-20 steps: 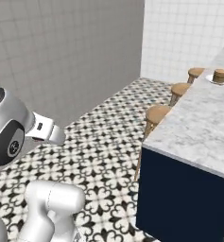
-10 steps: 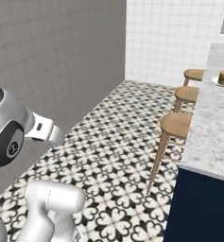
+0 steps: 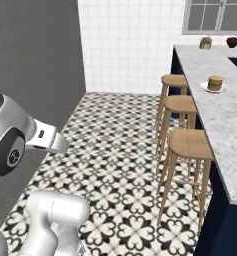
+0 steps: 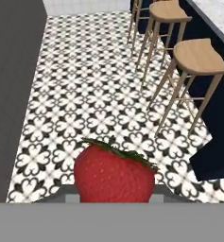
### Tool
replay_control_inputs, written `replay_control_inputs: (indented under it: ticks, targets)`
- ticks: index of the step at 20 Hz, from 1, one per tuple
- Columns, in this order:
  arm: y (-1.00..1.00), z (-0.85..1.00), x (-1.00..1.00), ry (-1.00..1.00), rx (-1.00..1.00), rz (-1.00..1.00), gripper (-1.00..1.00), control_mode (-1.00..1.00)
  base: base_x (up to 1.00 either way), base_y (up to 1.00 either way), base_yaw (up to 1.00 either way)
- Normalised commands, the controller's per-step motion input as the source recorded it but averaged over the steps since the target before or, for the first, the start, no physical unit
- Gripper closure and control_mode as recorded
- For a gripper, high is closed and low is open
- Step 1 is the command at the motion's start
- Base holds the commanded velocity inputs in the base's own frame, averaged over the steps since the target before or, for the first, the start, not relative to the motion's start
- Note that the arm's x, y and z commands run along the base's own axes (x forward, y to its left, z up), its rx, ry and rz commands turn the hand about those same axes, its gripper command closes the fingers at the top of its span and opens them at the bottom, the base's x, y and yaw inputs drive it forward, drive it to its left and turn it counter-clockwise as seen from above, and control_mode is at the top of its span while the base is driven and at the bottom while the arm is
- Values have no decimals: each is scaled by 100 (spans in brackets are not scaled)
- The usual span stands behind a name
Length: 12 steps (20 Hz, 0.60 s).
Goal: Take the strawberry from the fridge and place it on top of the pancake, located on the dining counter.
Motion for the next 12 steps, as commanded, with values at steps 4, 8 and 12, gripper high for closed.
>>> replay_control_inputs:
  ticks: [4, 8, 12]
  targets:
    - [0, 0, 0, 0, 0, 0, 100, 100, 100, 76, -61]
    - [0, 0, 0, 0, 0, 0, 100, 100, 100, 76, -60]
    - [0, 0, 0, 0, 0, 0, 100, 100, 100, 87, -57]
